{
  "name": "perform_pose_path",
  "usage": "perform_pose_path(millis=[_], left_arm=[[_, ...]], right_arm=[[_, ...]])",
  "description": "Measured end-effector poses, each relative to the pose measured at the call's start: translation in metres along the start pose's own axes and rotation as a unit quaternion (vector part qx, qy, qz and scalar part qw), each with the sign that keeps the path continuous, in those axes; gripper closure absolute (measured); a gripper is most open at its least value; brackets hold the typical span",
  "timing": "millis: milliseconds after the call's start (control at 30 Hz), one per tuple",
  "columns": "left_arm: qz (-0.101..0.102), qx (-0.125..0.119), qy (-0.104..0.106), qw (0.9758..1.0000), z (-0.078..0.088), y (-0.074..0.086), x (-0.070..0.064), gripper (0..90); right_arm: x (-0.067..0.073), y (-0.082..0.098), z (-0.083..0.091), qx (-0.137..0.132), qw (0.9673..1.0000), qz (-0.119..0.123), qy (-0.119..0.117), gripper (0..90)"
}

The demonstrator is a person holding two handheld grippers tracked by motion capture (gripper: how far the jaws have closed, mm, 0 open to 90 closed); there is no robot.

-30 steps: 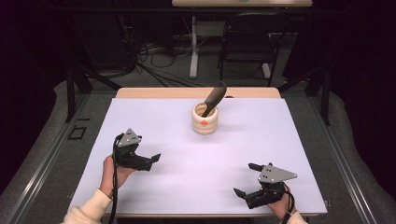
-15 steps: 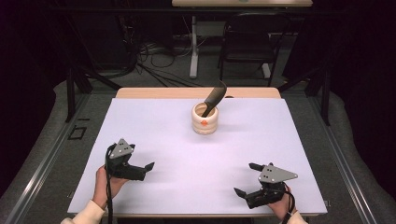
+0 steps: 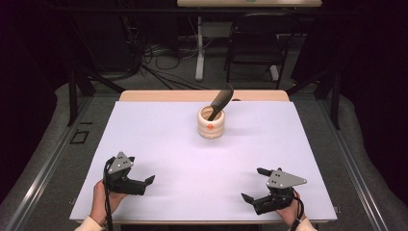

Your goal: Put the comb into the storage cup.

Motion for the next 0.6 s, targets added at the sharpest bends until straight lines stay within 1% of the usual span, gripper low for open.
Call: perform_pose_path(millis=[100, 200, 600], left_arm=[[0.004, 0.000, 0.000, 1.0000, 0.002, 0.003, 0.000, 0.0], [0.001, 0.001, 0.000, 1.0000, 0.003, 0.005, 0.000, 0.0], [0.007, 0.003, -0.005, 1.0000, 0.010, 0.016, 0.000, 0.0]], right_arm=[[0.000, 0.000, 0.000, 0.000, 1.0000, 0.000, 0.000, 0.4], [0.000, 0.000, 0.000, 0.000, 1.0000, 0.000, 0.000, 0.4], [0.000, 0.000, 0.000, 0.001, 1.0000, -0.001, 0.001, 0.4]])
Point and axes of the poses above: each handheld gripper's, and its own axes: z roughly backward along the jaws, y roughly out of its underside, x roughly to its left, the point moved 2 cm from there along -z, roughly forward along the jaws, and after that the axes turned 1 degree about -y, right-handed, at the moved point
